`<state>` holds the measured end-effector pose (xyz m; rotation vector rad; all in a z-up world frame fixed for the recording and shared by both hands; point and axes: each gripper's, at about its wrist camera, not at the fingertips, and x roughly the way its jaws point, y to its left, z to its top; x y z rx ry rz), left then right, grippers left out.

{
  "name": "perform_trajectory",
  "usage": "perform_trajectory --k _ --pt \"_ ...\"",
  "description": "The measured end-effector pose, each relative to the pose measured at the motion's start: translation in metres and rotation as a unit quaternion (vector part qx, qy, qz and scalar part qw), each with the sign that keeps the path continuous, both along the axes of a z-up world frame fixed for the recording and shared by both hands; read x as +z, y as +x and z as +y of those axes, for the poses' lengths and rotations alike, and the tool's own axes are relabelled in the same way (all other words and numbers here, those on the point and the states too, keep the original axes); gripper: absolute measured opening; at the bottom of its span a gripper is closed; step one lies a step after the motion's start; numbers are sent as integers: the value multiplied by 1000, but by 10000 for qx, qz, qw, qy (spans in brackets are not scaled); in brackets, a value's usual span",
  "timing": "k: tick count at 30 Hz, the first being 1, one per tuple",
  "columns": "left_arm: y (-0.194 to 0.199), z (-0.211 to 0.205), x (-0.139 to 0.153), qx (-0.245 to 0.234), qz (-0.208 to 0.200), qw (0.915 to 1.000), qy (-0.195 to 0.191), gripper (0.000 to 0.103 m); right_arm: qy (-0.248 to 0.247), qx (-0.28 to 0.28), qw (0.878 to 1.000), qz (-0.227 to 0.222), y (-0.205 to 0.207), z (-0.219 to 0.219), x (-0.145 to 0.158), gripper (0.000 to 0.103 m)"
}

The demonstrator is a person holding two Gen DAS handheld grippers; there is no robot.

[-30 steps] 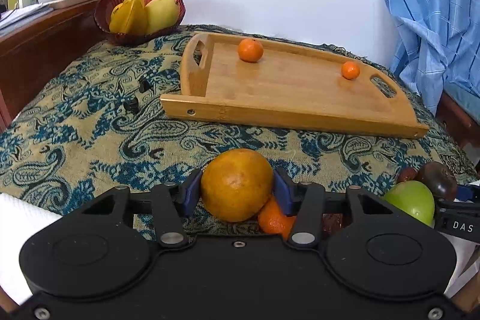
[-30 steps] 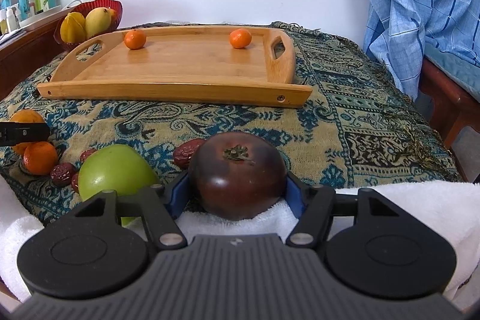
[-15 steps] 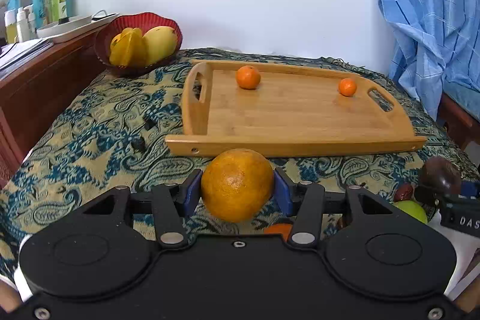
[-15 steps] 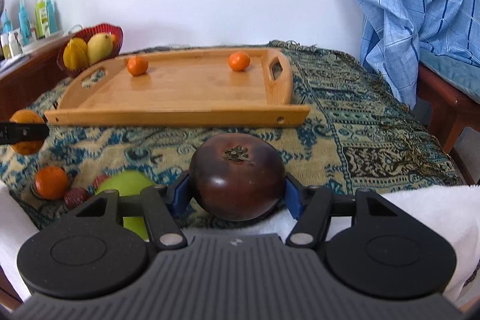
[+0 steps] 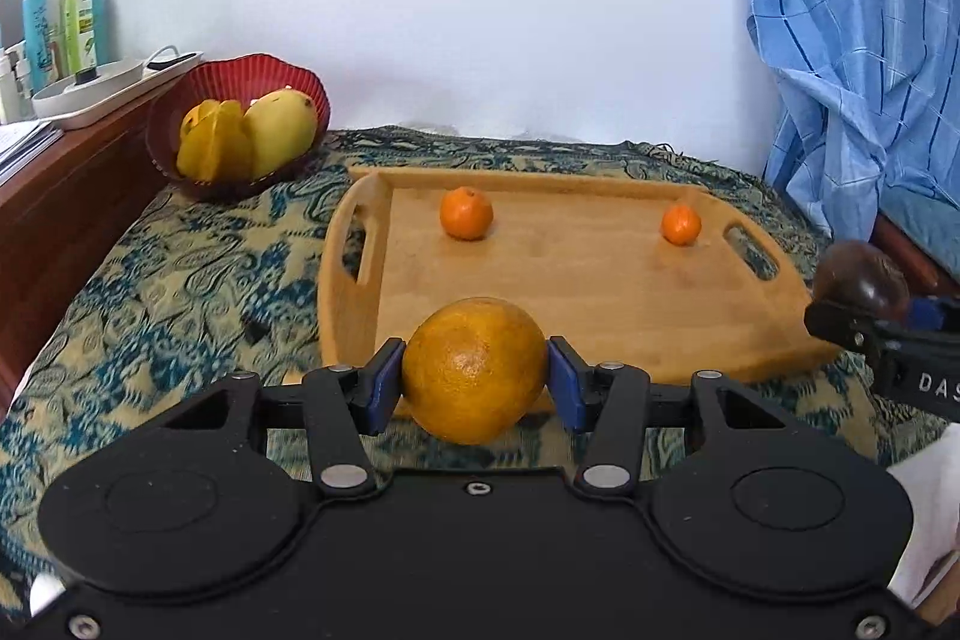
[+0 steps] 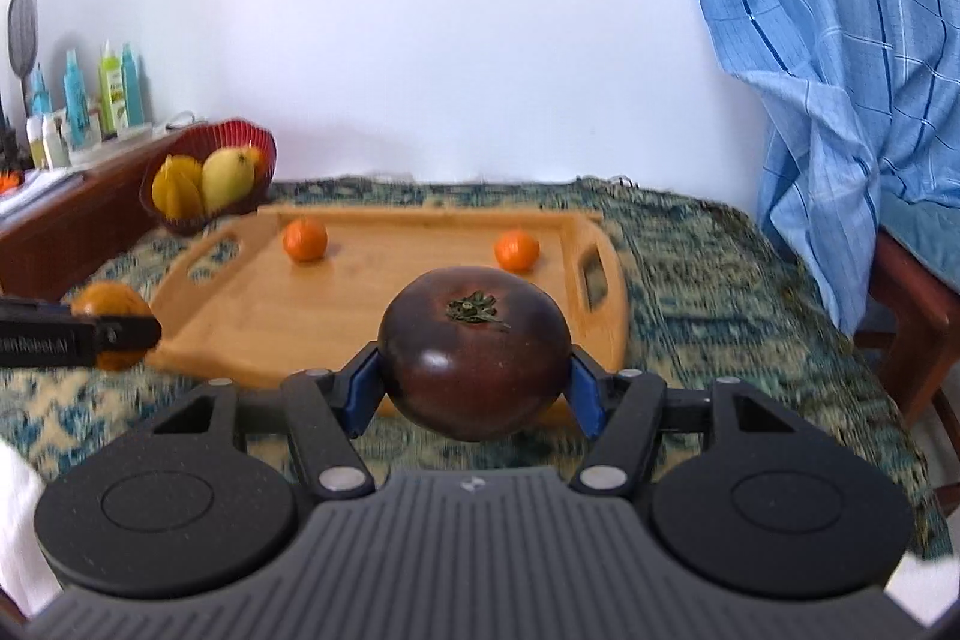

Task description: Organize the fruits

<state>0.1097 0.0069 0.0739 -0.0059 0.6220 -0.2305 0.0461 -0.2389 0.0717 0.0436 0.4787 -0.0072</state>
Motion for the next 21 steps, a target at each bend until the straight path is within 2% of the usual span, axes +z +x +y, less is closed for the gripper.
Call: perform_trajectory --k 5,8,21 --pt "29 -5 2 -5 88 9999 -93 48 -106 -55 9999 25 31 -6 3 65" --pt "46 -8 1 6 136 9999 -104 48 53 -153 9997 156 51 -11 1 65" --pt "113 -22 -16 24 287 9995 -125 48 28 -231 9982 560 115 -22 -19 65"
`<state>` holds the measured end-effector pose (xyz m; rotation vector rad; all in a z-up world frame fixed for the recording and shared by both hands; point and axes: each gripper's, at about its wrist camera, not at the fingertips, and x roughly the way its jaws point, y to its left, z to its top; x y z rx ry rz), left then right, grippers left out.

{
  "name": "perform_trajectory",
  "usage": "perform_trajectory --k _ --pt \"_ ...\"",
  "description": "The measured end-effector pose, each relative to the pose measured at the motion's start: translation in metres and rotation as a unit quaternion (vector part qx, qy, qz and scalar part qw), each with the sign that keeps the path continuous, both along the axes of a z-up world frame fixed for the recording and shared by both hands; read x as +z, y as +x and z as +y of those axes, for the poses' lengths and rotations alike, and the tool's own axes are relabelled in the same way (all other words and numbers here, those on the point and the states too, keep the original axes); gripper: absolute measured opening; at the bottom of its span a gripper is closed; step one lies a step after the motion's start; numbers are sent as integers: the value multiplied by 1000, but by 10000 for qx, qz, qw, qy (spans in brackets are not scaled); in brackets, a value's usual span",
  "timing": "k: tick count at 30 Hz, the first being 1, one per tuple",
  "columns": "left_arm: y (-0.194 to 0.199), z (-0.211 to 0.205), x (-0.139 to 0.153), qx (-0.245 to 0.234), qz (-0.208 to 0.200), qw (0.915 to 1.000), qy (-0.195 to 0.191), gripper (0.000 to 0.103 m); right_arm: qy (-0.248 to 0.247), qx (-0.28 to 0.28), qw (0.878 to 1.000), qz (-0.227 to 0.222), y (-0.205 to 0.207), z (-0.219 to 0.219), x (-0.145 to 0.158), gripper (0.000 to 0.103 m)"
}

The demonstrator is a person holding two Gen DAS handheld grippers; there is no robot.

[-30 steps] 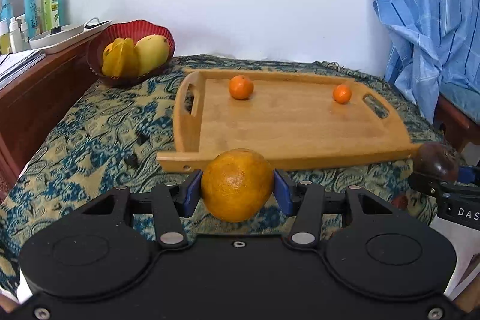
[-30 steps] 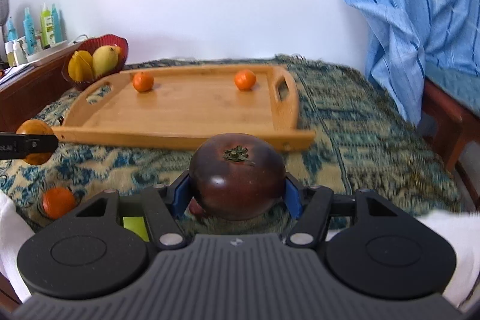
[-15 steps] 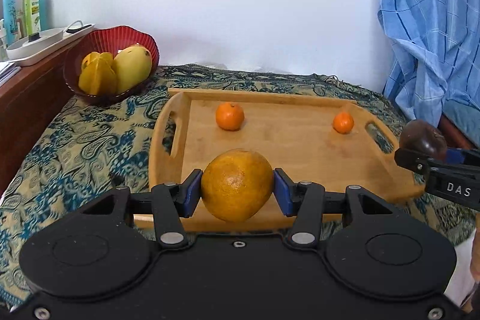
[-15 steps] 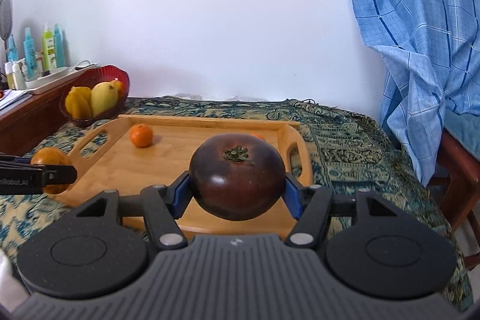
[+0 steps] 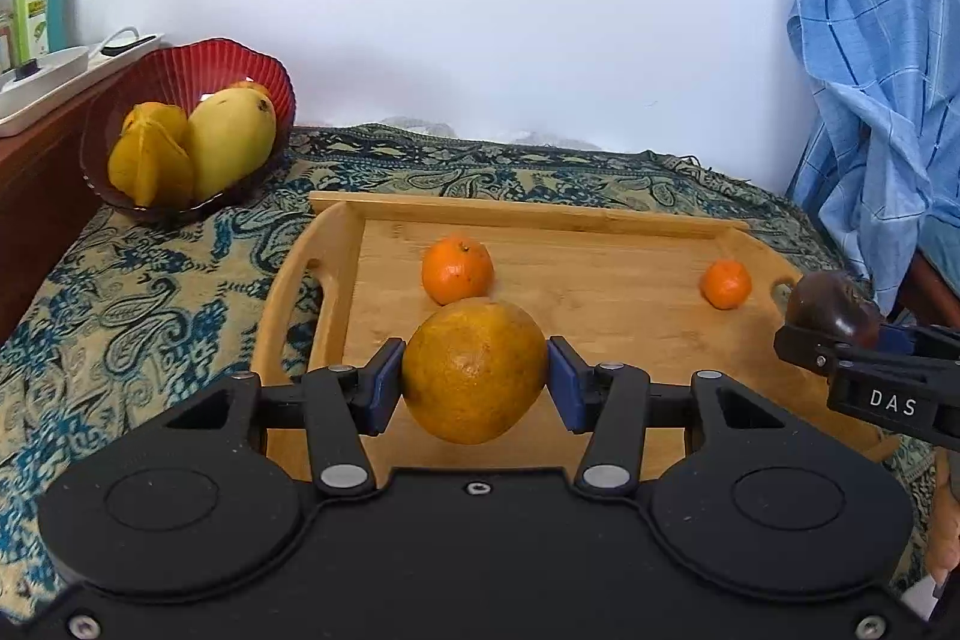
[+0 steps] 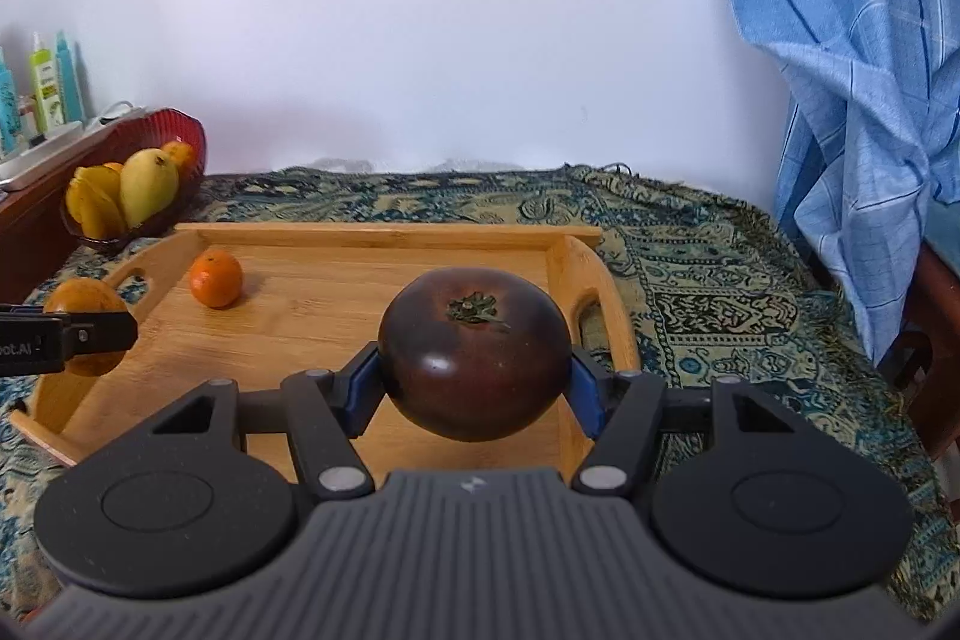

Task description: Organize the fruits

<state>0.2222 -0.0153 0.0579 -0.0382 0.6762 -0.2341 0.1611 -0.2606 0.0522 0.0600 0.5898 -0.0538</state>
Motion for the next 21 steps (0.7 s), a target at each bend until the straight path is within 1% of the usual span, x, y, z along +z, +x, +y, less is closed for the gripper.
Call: perform_trajectory --k 7,14,17,21 --pt "22 -9 -13 5 20 10000 53 48 93 -86 9997 210 25 -2 -14 65" --pt "38 -14 -21 60 53 10000 30 48 65 -99 9997 221 38 1 -18 65" --pt "42 -16 -25 78 65 9999 30 48 -16 -104 9996 258 42 2 -21 65" --pt "46 -18 -28 82 73 9999 58 48 10 -122 9995 277 45 0 -22 65"
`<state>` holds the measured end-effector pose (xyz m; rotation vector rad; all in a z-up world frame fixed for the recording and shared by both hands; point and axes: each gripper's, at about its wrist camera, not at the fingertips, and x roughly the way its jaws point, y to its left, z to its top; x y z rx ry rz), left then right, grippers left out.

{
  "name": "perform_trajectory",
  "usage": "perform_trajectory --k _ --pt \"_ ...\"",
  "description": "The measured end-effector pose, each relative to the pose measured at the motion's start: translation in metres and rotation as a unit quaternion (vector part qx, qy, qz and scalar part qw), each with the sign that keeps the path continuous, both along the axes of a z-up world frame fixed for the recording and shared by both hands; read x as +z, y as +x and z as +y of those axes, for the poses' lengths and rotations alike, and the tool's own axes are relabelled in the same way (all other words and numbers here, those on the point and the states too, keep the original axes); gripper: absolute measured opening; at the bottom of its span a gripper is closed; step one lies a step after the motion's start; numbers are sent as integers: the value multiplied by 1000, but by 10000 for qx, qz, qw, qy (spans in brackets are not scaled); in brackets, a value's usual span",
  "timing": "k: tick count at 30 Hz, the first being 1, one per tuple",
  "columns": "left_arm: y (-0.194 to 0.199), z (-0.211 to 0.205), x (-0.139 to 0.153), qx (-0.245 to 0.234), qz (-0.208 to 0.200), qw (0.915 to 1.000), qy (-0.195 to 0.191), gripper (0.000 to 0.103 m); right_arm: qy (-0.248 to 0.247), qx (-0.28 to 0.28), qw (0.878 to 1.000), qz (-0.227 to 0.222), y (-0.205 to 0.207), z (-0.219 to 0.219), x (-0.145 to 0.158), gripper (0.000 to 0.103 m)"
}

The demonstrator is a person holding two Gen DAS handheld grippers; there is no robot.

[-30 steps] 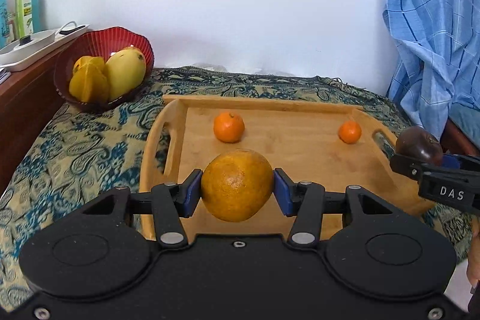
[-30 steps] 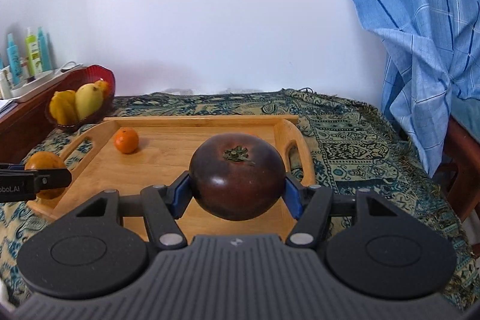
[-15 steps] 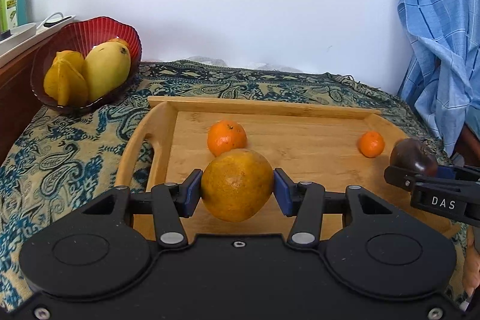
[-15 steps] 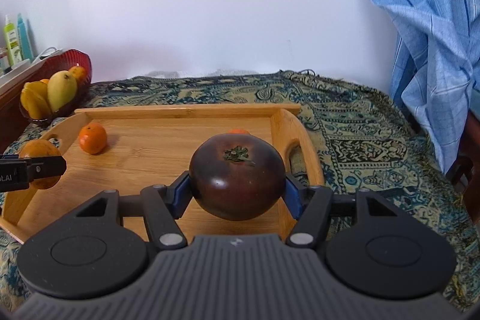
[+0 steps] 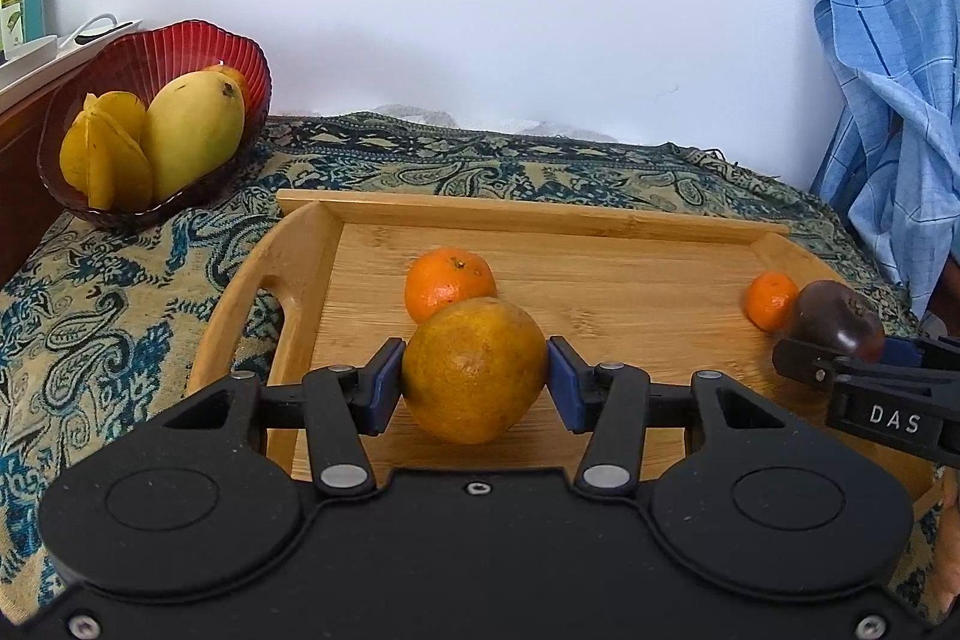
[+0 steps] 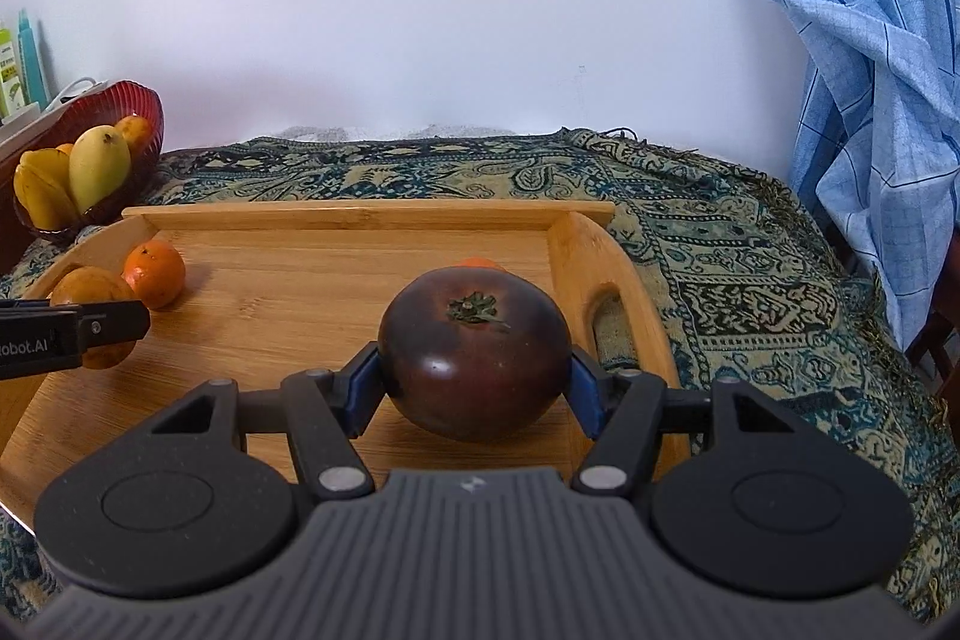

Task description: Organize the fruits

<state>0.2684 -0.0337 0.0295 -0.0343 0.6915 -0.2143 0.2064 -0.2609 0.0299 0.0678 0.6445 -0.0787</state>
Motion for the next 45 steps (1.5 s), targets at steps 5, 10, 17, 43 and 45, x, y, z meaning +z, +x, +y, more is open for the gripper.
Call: perform_trajectory --k 5,10,17,43,45 --pt "4 -3 -5 6 -17 10000 59 48 -14 -17 10000 -25 3 -1 0 65" --pt "6 -5 -6 29 -53 10000 69 48 1 -34 10000 -16 6 -2 -2 65" --pt "4 -7 -7 4 -134 9998 150 49 58 -34 10000 63 7 -5 -5 65" --pt "5 -4 -13 169 155 9995 222 72 57 74 9998 163 7 -4 -8 73" --pt "4 -3 -12 164 159 9995 199 73 63 84 9998 154 7 -5 -8 78"
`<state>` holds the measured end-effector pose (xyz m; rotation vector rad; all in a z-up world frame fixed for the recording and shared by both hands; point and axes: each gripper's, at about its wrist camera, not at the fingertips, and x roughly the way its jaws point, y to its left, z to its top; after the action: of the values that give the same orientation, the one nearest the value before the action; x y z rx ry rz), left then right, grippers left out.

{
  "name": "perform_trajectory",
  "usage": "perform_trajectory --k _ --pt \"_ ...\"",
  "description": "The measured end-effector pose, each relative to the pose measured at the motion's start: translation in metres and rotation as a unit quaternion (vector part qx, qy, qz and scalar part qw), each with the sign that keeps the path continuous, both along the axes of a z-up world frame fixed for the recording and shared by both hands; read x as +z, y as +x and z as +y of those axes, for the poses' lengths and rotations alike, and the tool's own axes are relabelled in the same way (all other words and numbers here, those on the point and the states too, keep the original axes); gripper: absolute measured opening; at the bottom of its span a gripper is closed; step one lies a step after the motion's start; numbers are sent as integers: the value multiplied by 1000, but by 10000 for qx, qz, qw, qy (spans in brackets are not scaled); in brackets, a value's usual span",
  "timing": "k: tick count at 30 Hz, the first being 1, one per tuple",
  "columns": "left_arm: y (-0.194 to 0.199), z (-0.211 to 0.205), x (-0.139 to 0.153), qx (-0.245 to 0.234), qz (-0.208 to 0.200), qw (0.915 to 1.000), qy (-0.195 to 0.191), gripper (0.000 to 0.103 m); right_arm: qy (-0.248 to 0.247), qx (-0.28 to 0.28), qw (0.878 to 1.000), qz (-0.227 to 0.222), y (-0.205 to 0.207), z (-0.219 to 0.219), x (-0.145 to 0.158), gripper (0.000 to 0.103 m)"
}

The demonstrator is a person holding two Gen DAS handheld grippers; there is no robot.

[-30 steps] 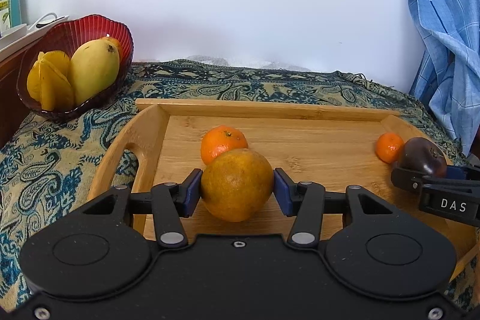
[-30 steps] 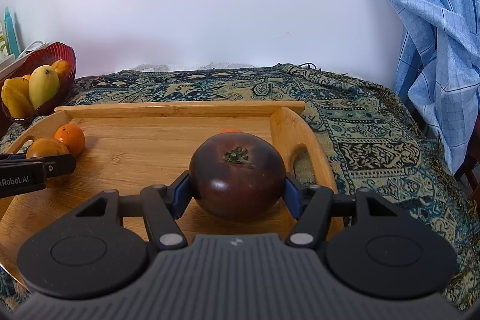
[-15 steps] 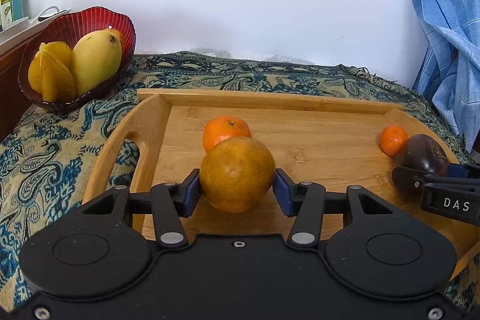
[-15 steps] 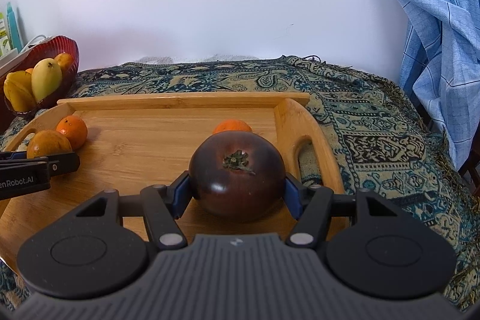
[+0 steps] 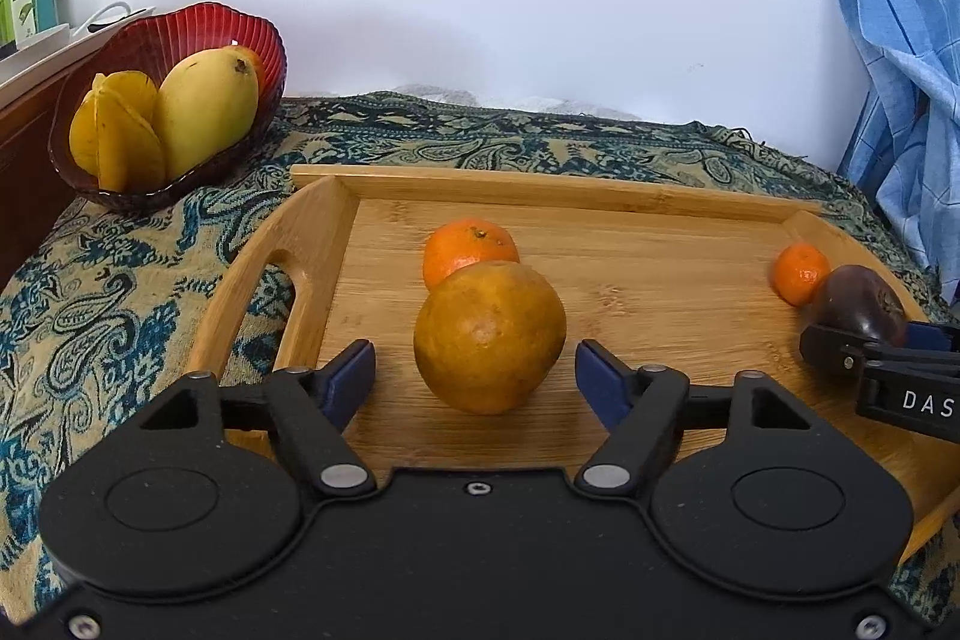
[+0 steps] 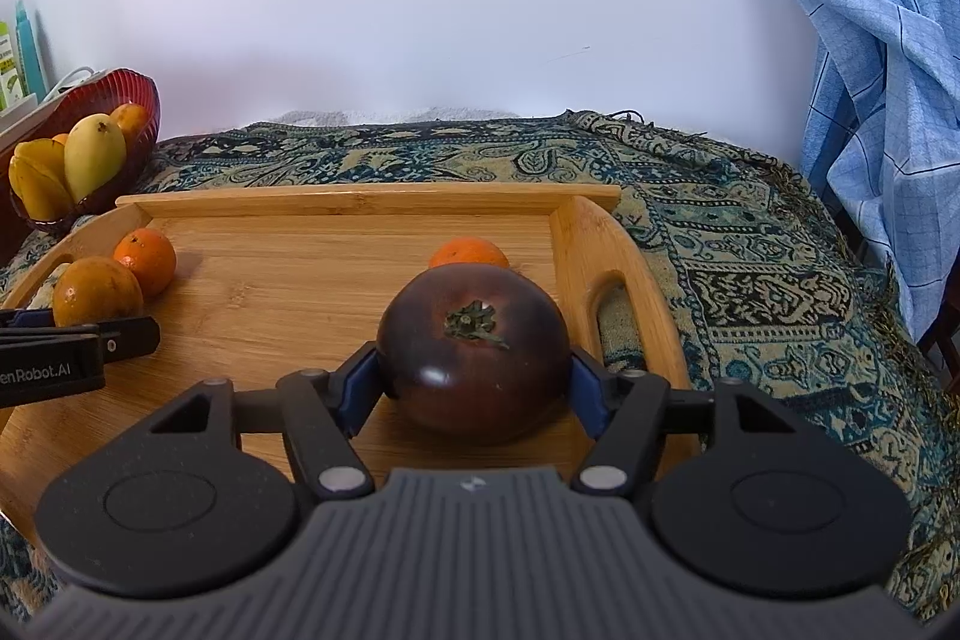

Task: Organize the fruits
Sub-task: 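Lower the fruits onto the tray and open both tools, then withdraw both tools from the tray toward the fruit on the cloth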

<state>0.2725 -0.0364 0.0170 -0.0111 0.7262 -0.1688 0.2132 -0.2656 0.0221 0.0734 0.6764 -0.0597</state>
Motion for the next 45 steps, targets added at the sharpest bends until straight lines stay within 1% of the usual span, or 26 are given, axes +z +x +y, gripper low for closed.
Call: perform_trajectory --k 2,3,6,9,15,21,24,29,33,45 --pt "-1 0 1 -13 15 10000 41 78 2 2 10000 -14 -1 -1 1 80" --pt "-2 0 1 -12 21 10000 58 81 13 11 10000 -21 -2 -2 2 82" --pt "-5 1 2 -20 68 10000 51 85 39 5 10000 -40 -4 -3 4 89" --pt "-10 3 4 -8 111 9999 25 89 55 -5 10000 -18 -6 -4 6 91" --pt "-28 8 16 -85 18 10000 3 95 47 -14 10000 30 -14 -4 9 95" --pt "-50 14 25 -128 -27 9999 -19 96 -24 49 9999 -87 -31 2 16 100" --pt "-62 17 27 -146 -19 9999 -47 97 44 56 9998 -164 -43 6 21 102" --pt "-85 22 29 -171 -18 9998 -82 97 186 72 9991 -361 -68 13 29 103" --pt "-106 26 29 -209 -34 9997 -86 98 92 197 9983 -546 -88 21 34 103" --pt "-168 39 22 -281 -57 9995 -145 99 107 196 9962 -841 -155 40 28 103"
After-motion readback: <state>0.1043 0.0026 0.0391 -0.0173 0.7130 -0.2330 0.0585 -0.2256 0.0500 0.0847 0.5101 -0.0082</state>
